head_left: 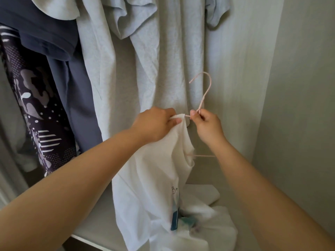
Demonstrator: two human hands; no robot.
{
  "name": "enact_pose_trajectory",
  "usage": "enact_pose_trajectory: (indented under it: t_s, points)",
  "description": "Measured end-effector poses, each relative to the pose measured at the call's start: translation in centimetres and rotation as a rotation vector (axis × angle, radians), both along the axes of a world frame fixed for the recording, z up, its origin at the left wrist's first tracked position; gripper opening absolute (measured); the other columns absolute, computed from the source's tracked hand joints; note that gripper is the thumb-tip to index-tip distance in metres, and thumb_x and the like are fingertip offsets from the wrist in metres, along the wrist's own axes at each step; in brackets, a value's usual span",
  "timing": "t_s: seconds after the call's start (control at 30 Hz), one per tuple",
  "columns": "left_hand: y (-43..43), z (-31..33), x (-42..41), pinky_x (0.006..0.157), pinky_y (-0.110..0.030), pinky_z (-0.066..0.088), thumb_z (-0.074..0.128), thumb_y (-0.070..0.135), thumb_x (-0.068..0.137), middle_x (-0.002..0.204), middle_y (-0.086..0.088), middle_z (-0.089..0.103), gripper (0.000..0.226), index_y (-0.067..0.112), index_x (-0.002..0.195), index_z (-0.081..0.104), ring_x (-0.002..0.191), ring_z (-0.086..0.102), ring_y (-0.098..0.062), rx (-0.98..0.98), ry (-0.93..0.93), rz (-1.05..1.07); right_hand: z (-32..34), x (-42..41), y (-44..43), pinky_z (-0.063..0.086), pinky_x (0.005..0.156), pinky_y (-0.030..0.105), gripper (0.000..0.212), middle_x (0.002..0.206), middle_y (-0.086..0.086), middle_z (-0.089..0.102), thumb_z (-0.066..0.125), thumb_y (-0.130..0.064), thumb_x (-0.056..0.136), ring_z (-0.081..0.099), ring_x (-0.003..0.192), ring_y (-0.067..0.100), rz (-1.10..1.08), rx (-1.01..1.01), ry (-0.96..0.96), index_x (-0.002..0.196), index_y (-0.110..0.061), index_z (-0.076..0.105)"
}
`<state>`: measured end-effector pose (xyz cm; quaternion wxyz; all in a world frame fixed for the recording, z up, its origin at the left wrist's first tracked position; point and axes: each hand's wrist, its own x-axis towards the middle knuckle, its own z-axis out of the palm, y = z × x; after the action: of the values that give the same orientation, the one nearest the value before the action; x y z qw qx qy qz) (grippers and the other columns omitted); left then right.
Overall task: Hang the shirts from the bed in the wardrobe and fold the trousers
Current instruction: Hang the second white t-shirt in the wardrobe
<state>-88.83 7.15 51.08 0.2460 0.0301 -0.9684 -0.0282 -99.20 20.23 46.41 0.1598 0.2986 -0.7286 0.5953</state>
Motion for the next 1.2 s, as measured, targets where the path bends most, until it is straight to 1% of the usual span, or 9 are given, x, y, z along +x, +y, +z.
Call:
enact_pose_trajectory:
  t_s: [0.1, 0.2, 0.33, 0.47, 0.57, 0.73, 0.97, 1.1, 1.2]
  points:
    - [0.2, -0.7, -0.1, 0.065, -0.034, 0.044, 0.042, 0.040, 0.098, 0.074, -0.001, 0.056, 0.027, 0.019, 0.089, 0.057, 0.078, 0.057, -0.027, 0.066, 0.102, -0.043, 0.5, 1.3, -0.9, 0.038, 0.062, 0.024, 0.029, 0.063, 0.000, 0.054, 0.053, -0.020, 0.095, 0.049, 0.063, 0.010, 0.062, 0.086, 0.137, 0.066, -0.017, 0.060]
    - [-0.3, -0.7, 0.0, 0.060, -0.033, 0.040, 0.046, 0.038, 0.097, 0.067, 0.001, 0.055, 0.031, 0.023, 0.070, 0.051, 0.072, 0.054, -0.024, 0.197, 0.165, -0.012, -0.4, 1.7, -0.6, 0.041, 0.090, 0.036, 0.022, 0.098, 0.013, 0.055, 0.050, -0.009, 0.094, 0.051, 0.097, 0.028, -0.099, -0.061, 0.271, 0.106, -0.001, 0.066]
    - [-1.1, -0.5, 0.6, 0.056, -0.032, 0.035, 0.047, 0.038, 0.097, 0.061, 0.004, 0.049, 0.033, 0.017, 0.071, 0.053, 0.068, 0.050, -0.022, 0.274, 0.298, 0.041, -4.3, 2.3, 0.1, 0.041, 0.063, 0.035, 0.024, 0.073, 0.007, 0.056, 0.047, -0.017, 0.090, 0.052, 0.068, 0.025, -0.238, -0.332, 0.284, 0.077, 0.000, 0.059]
    - [-1.6, -0.9, 1.5, 0.062, -0.036, 0.043, 0.049, 0.037, 0.096, 0.067, -0.007, 0.058, 0.034, 0.008, 0.081, 0.059, 0.070, 0.055, -0.025, 0.338, 0.417, 0.047, -9.4, 2.1, 0.3, 0.021, 0.043, 0.028, 0.042, 0.042, 0.001, 0.030, 0.041, -0.027, 0.085, 0.029, 0.041, 0.023, -0.225, -0.046, 0.349, 0.049, -0.007, 0.040]
    - [-1.8, -1.2, 2.0, 0.061, -0.032, 0.041, 0.049, 0.036, 0.096, 0.066, -0.001, 0.056, 0.029, 0.013, 0.078, 0.056, 0.069, 0.054, -0.021, 0.390, 0.452, 0.046, -11.9, 0.4, -0.2, 0.024, 0.049, 0.029, 0.039, 0.048, 0.004, 0.042, 0.046, -0.023, 0.090, 0.040, 0.052, 0.023, -0.182, 0.232, 0.007, 0.055, -0.006, 0.050]
    - [-1.9, -1.6, 2.7, 0.057, -0.023, 0.038, 0.052, 0.037, 0.095, 0.062, 0.007, 0.053, 0.024, 0.023, 0.075, 0.058, 0.059, 0.048, -0.005, 0.465, 0.417, -0.033, -10.1, -1.3, -2.4, 0.037, 0.057, 0.026, 0.034, 0.071, 0.004, 0.055, 0.052, -0.046, 0.089, 0.048, 0.064, 0.019, 0.176, -0.047, -0.989, 0.079, -0.014, 0.059]
    - [-2.1, -1.7, 3.1, 0.054, -0.014, 0.035, 0.054, 0.032, 0.095, 0.058, 0.009, 0.050, 0.024, 0.021, 0.074, 0.058, 0.056, 0.046, -0.001, 0.456, 0.441, -0.111, -9.0, -1.3, -4.1, 0.038, 0.055, 0.022, 0.012, 0.067, 0.001, 0.054, 0.052, -0.016, 0.084, 0.047, 0.060, 0.014, 0.252, 0.397, -0.783, 0.074, -0.016, 0.060]
    - [-2.3, -1.8, 3.0, 0.056, -0.017, 0.036, 0.054, 0.030, 0.096, 0.064, 0.001, 0.055, 0.025, 0.012, 0.080, 0.062, 0.059, 0.046, -0.005, 0.469, 0.445, -0.125, -8.3, -1.0, -4.4, 0.042, 0.056, 0.022, 0.009, 0.064, -0.006, 0.060, 0.061, -0.027, 0.082, 0.053, 0.061, 0.011, 0.372, 0.236, -0.784, 0.076, -0.021, 0.064]
    - [-2.3, -2.0, 2.8, 0.055, -0.015, 0.035, 0.054, 0.029, 0.096, 0.063, -0.001, 0.054, 0.025, 0.011, 0.080, 0.062, 0.059, 0.046, -0.005, 0.458, 0.455, -0.159, -7.7, -0.9, -4.8, 0.038, 0.052, 0.020, 0.016, 0.062, -0.003, 0.052, 0.050, -0.016, 0.084, 0.044, 0.056, 0.011, 0.380, 0.576, -0.663, 0.070, -0.020, 0.055]
